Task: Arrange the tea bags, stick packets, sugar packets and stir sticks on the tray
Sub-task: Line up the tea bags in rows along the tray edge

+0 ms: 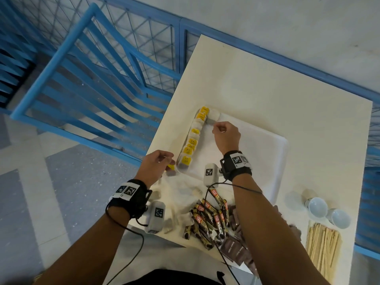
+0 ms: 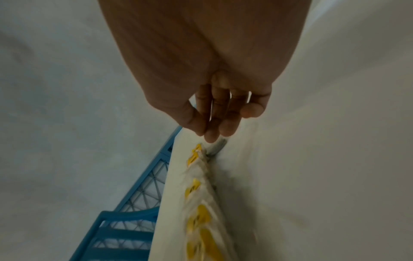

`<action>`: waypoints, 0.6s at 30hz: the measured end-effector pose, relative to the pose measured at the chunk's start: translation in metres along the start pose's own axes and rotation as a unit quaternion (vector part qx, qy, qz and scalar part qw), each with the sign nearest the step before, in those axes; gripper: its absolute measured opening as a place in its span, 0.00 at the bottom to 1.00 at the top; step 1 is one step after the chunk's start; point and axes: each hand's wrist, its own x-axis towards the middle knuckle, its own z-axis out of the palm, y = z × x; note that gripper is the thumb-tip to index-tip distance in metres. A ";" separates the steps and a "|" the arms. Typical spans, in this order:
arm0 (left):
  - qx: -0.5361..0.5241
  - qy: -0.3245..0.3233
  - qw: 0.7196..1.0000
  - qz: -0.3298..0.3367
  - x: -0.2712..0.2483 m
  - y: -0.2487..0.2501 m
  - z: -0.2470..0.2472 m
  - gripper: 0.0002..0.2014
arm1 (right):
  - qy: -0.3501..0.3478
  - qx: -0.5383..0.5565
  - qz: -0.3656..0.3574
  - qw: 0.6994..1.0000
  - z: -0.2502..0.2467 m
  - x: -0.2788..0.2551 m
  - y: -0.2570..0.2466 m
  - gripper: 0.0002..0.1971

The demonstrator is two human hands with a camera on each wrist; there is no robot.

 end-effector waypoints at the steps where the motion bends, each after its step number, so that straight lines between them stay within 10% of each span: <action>1: 0.002 0.001 1.000 0.009 -0.002 -0.001 -0.003 0.06 | -0.009 0.009 -0.017 1.000 0.001 -0.011 0.000 0.06; 18: 0.235 0.037 0.958 0.160 -0.026 -0.068 -0.066 0.09 | -0.052 -0.069 -0.131 0.988 0.068 -0.188 0.022 0.09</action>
